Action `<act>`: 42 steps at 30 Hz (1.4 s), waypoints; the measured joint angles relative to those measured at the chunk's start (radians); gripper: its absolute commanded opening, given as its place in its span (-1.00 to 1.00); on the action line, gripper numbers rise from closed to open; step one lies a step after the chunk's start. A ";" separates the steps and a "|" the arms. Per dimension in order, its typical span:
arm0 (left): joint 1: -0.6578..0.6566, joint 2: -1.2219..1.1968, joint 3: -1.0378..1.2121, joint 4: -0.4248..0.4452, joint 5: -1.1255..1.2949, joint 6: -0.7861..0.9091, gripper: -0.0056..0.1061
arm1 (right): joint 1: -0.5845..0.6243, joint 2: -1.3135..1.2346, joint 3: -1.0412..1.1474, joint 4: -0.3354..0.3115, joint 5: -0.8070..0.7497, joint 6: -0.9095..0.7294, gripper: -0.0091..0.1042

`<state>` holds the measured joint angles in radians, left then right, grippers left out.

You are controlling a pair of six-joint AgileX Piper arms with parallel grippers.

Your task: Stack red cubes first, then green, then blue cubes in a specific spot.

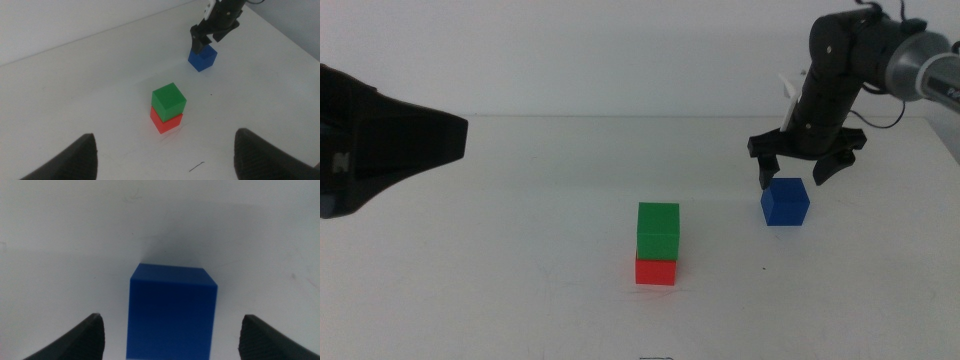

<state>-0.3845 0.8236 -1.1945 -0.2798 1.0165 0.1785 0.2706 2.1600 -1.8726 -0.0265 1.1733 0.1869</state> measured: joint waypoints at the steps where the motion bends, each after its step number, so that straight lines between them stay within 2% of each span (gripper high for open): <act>1: 0.000 0.000 0.000 0.000 0.000 0.000 0.78 | 0.000 0.012 0.000 0.000 -0.007 0.000 0.46; 5: 0.000 0.000 0.000 0.000 0.000 0.000 0.78 | 0.000 0.045 0.000 0.000 -0.026 0.000 0.44; 9: 0.000 0.000 0.000 0.000 0.000 0.000 0.78 | 0.000 0.076 -0.001 0.001 -0.038 0.000 0.20; 12: 0.000 0.000 0.000 0.000 0.000 0.000 0.78 | 0.000 0.093 -0.001 0.001 -0.052 0.000 -0.21; 15: 0.000 0.000 0.000 0.000 0.001 0.000 0.78 | 0.000 0.094 -0.002 -0.001 -0.049 0.008 -0.78; 16: 0.000 0.000 0.000 0.000 0.001 0.000 0.78 | 0.000 0.088 -0.002 -0.001 -0.040 0.010 -0.87; 20: 0.000 0.000 0.000 0.000 0.001 0.000 0.78 | 0.020 -0.014 0.053 -0.039 -0.020 0.066 -0.86; 27: 0.000 0.000 0.003 0.000 0.001 0.000 0.78 | 0.135 -0.324 0.255 -0.091 -0.007 0.306 -0.86; 33: 0.000 0.000 0.008 0.000 0.001 0.000 0.78 | 0.264 -0.370 0.210 -0.195 0.056 0.465 -0.86; 42: 0.000 0.000 0.008 0.000 0.003 0.000 0.78 | 0.405 -0.294 0.072 -0.205 0.063 0.560 -0.86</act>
<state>-0.3845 0.8236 -1.1866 -0.2794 1.0196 0.1785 0.6755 1.8663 -1.8011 -0.2319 1.2366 0.7465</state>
